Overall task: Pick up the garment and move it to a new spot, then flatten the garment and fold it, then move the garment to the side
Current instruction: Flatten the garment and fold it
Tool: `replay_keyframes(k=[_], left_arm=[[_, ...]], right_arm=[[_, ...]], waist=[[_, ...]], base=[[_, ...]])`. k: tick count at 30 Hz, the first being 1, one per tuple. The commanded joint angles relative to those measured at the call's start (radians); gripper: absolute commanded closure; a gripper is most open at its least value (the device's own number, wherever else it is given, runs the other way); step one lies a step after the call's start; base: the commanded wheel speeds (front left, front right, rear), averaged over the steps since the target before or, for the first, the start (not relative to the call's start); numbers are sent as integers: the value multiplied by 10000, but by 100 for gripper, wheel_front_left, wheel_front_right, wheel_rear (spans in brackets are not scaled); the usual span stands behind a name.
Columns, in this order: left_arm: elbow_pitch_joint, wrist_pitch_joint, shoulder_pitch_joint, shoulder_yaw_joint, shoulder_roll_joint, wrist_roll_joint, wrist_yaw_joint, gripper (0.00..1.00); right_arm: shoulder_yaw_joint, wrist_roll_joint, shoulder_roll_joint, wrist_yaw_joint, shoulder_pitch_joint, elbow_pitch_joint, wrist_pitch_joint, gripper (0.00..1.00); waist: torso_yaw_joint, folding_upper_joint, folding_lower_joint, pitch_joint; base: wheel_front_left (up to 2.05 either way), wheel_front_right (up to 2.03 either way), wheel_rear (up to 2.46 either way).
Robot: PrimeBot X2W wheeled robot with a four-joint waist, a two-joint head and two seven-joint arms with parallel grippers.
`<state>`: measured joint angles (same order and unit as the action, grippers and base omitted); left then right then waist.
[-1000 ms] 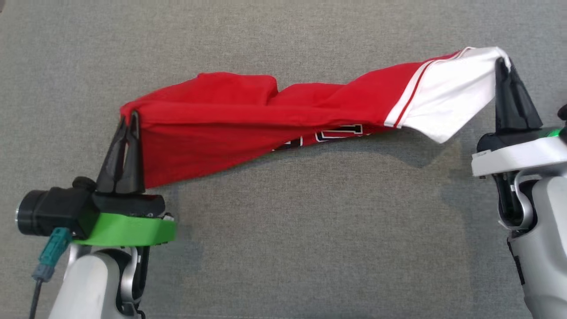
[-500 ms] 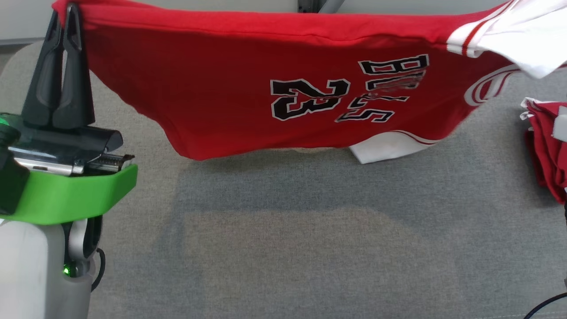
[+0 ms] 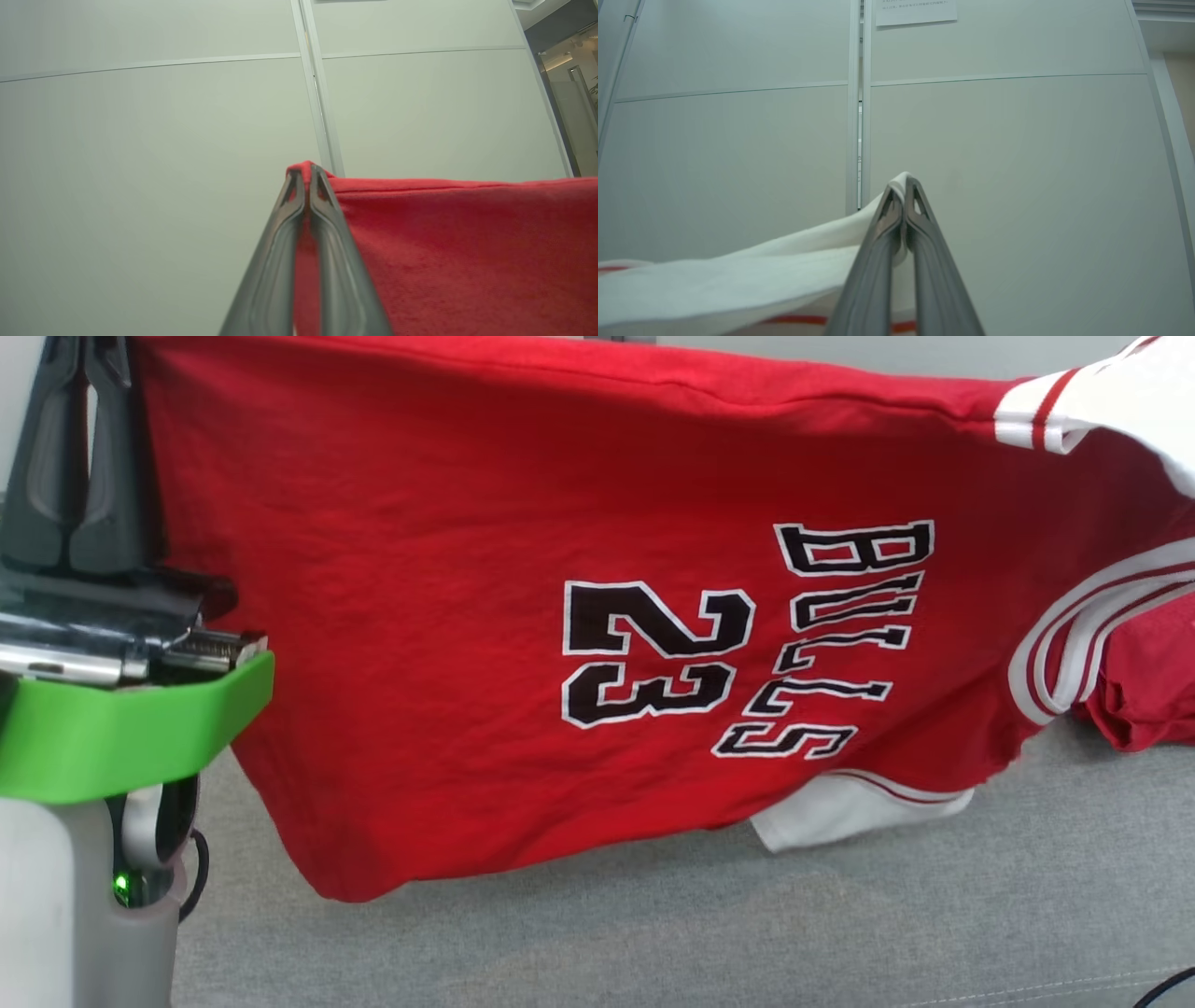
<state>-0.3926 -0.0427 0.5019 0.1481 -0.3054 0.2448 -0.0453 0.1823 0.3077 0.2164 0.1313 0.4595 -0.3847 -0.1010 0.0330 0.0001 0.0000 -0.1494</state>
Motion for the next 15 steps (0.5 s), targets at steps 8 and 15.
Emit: replay_keyframes(k=[8,15], left_arm=[[1077,-325,1866,87,109,308,379,100],[3782,-1122,4521,283,448,545,995,100]], right_arm=[[-644,491,598,-10,2115,1488,-23,100],[-1611,736,1009,-10,5269,4346,-597,100]], waist=[[-42,-1,0,-1103],[-260,-1,0,-1874]], base=[[0,0,0],[0,0,0]])
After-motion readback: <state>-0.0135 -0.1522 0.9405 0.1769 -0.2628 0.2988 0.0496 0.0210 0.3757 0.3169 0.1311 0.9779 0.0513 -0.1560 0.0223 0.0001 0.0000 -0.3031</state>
